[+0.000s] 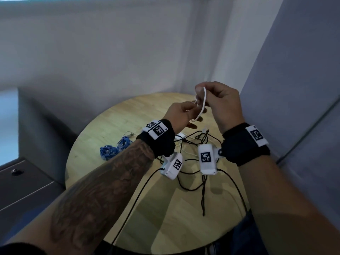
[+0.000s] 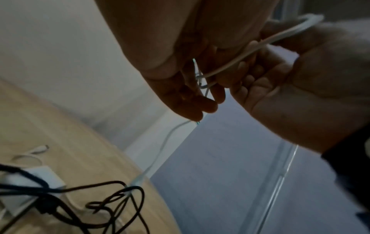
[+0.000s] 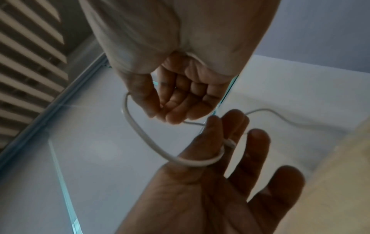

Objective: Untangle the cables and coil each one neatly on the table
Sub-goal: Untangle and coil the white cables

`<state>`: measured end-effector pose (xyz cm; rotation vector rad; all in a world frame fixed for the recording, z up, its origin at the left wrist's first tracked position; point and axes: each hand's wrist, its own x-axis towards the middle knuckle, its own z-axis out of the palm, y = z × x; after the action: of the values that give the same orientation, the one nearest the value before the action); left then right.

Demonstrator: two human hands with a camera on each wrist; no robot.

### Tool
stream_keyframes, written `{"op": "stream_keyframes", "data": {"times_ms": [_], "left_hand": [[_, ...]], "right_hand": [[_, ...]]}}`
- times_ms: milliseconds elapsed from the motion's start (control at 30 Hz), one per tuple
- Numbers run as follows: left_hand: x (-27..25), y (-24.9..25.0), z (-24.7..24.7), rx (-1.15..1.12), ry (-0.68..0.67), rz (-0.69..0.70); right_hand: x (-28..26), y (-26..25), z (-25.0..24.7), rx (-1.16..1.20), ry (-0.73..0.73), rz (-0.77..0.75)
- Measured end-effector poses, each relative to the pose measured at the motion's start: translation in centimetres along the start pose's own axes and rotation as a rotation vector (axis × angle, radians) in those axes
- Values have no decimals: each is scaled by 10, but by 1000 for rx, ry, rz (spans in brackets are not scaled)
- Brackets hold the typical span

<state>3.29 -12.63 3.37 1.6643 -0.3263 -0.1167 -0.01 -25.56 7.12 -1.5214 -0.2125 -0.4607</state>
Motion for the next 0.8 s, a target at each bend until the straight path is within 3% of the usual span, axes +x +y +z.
{"op": "stream_keyframes", "data": {"times_ms": [200,300,367,467,533,667,800], "left_hand": [[-9,4,-17,-119,74,24],[-18,5,-41,-167,188,41],[-25,10,-61,-210,245,52],[-40,25,-80,-227,227,106],[-51,34,-89,-260,164,123],[-68,41,-106,-391,9,61],[-77,29,-116,-481,-30,-38]], "right_hand": [[-6,14,-6,63,-97,100],[-11,34,-9,-196,-169,142],[-21,54,-6,-394,-358,282],[-53,89,8,-593,-921,658],[-71,110,15,-730,-1070,753],[-64,142,13,-853,-846,700],[-50,157,16,-842,-705,638]]}}
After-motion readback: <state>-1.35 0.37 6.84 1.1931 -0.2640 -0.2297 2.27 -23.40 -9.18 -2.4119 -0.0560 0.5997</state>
